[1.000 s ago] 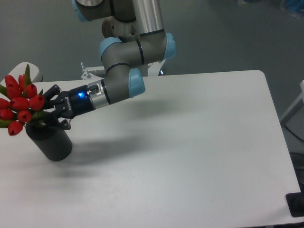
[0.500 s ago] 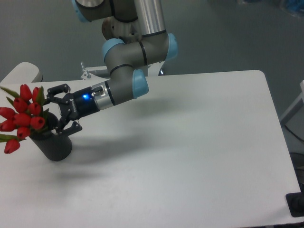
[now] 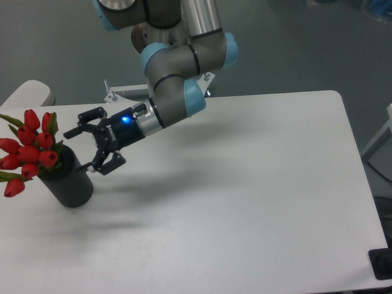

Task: Insert the flowers into the vase

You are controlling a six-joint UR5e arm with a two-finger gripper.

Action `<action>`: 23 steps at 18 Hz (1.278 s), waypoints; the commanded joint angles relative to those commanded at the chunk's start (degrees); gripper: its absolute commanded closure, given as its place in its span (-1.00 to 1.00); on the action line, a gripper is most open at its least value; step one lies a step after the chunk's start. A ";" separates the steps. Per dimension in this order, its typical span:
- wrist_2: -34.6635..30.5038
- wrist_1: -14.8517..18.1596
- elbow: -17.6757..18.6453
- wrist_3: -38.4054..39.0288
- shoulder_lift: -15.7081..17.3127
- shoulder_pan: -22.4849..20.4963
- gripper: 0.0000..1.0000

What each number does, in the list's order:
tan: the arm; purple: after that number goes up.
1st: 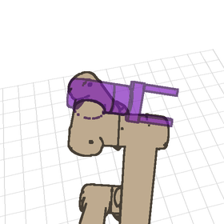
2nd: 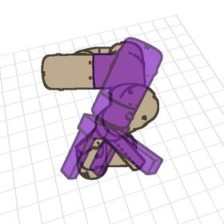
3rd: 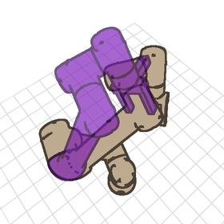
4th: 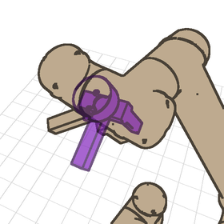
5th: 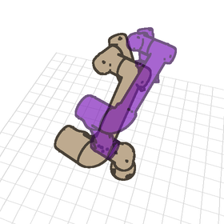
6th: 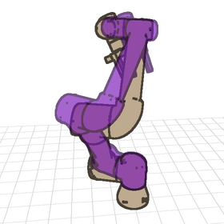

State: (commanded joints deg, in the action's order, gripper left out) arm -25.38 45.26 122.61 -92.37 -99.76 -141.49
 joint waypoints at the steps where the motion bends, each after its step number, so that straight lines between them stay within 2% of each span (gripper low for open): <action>1: -1.24 0.00 -0.09 -0.17 0.62 -1.14 -1.00; 7: -3.18 0.09 -1.92 -0.17 3.78 -9.14 -1.00; 11: -11.95 0.18 -7.10 0.09 3.79 -12.57 -1.00; 14: -19.86 0.53 -12.90 0.35 2.65 -13.19 -1.00; 16: -25.75 0.88 -17.47 0.35 0.63 -13.11 -1.00; 19: -33.75 1.05 -21.70 0.27 -1.04 -13.19 -1.00; 23: -42.19 3.42 -26.10 -0.96 -2.54 -13.11 -1.00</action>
State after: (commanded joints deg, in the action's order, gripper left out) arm -67.57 48.69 96.51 -93.33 -102.30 -154.60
